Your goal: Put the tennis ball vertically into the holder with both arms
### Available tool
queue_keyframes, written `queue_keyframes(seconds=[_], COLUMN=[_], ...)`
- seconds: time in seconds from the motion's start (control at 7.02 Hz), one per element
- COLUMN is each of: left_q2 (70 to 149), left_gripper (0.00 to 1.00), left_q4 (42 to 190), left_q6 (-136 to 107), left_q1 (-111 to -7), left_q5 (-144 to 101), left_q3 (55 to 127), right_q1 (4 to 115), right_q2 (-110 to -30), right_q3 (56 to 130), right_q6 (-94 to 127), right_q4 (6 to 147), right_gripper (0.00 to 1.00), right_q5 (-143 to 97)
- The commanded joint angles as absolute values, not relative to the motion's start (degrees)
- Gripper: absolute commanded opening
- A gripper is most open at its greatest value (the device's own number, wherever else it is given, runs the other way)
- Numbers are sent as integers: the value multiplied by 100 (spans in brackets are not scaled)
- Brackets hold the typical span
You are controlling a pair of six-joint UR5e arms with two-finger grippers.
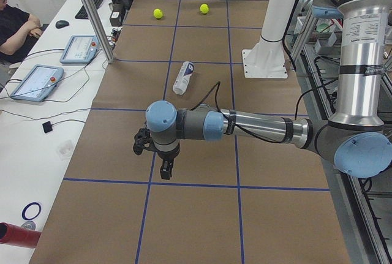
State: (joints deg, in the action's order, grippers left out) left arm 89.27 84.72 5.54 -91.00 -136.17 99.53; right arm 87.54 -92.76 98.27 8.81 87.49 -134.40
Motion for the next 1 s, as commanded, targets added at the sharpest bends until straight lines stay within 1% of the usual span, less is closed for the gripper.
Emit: queue_keyframes(seconds=[0.0,0.14,0.28,0.43,0.57,0.71,0.85], left_q2=[9192,9524,9945,10236,10405,10893,11455], left_gripper=[100,100,100,100,98,98,98], left_q4=[8918,8895,8903,8921,8947,9104,9079], left_q6=[293,264,342,386,395,404,413], left_q1=[-9123,-8705,-8284,-7618,-6907,-6395,-5520], left_q5=[-13640,-13562,-13292,-13228,-13210,-13201,-13175], left_q3=[10517,11008,11074,11187,11606,11706,11603], right_q1=[8754,8754,8754,8754,8754,8754,8745], right_q2=[-9264,-9264,-9264,-9264,-9264,-9238,-9211], right_q3=[9844,9844,9844,9844,9844,9826,9826], right_q6=[888,888,888,888,888,888,888], right_q4=[8745,8745,8745,8745,8745,8736,8736], right_gripper=[99,99,99,99,99,99,99], right_q5=[-13447,-13456,-13465,-13474,-13474,-13474,-13474])
